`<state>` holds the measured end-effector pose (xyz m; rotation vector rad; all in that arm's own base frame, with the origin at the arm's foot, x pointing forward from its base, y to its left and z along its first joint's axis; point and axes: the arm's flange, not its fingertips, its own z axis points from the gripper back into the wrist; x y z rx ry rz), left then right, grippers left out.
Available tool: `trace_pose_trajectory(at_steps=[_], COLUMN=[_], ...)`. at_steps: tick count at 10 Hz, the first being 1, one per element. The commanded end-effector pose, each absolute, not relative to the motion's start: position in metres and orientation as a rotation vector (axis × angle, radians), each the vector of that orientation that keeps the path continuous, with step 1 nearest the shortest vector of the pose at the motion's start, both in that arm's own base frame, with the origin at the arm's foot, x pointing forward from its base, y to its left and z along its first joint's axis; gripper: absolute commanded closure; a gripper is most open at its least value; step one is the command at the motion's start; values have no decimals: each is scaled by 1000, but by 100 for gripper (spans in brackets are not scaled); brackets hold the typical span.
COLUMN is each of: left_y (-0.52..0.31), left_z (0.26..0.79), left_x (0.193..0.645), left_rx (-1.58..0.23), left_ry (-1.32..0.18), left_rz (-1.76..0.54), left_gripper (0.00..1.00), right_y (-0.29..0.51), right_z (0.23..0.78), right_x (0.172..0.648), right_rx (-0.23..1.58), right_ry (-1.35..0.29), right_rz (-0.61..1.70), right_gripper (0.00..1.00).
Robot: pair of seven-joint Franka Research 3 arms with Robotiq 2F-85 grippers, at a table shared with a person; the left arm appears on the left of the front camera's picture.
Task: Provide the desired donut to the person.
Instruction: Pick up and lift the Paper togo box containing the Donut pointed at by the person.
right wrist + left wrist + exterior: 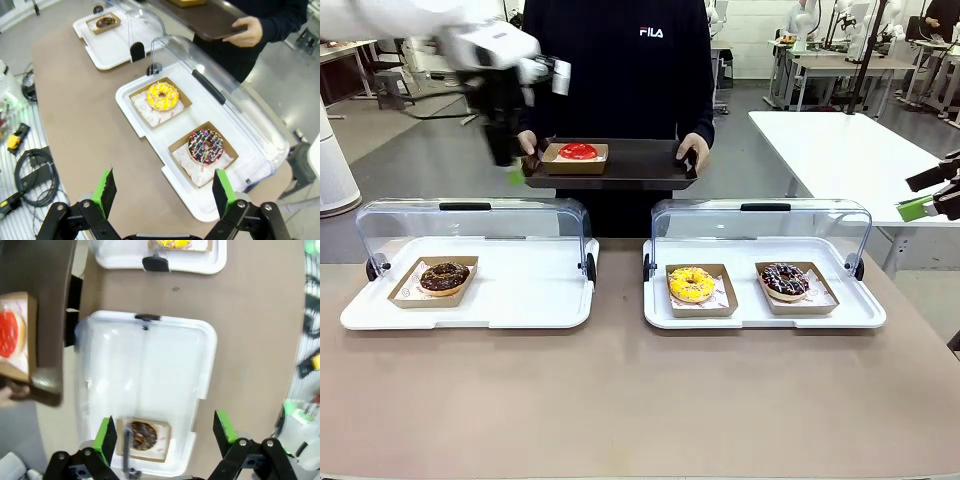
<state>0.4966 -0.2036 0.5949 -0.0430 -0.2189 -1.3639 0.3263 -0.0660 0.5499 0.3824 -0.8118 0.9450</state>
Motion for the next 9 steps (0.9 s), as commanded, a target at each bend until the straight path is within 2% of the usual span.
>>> trace_pose_trajectory(at_steps=[1, 2, 5, 9], left_y=[-110, -79, -11, 32], left_z=[588, 582, 556, 527], left_x=[425, 403, 355, 341], left_rx=[-157, -187, -276, -292], left_ry=[-323, -408, -531, -585], left_rz=[-1199, -1180, -1108, -1075], left_gripper=[0, 0, 0, 0], right_y=[-65, -65, -65, -65], right_z=[549, 549, 549, 549], right_x=[329, 329, 329, 329], right_rx=[408, 408, 408, 408], right_ry=[-833, -833, -833, -833], right_rz=[953, 953, 953, 953], right_gripper=[0, 0, 0, 0])
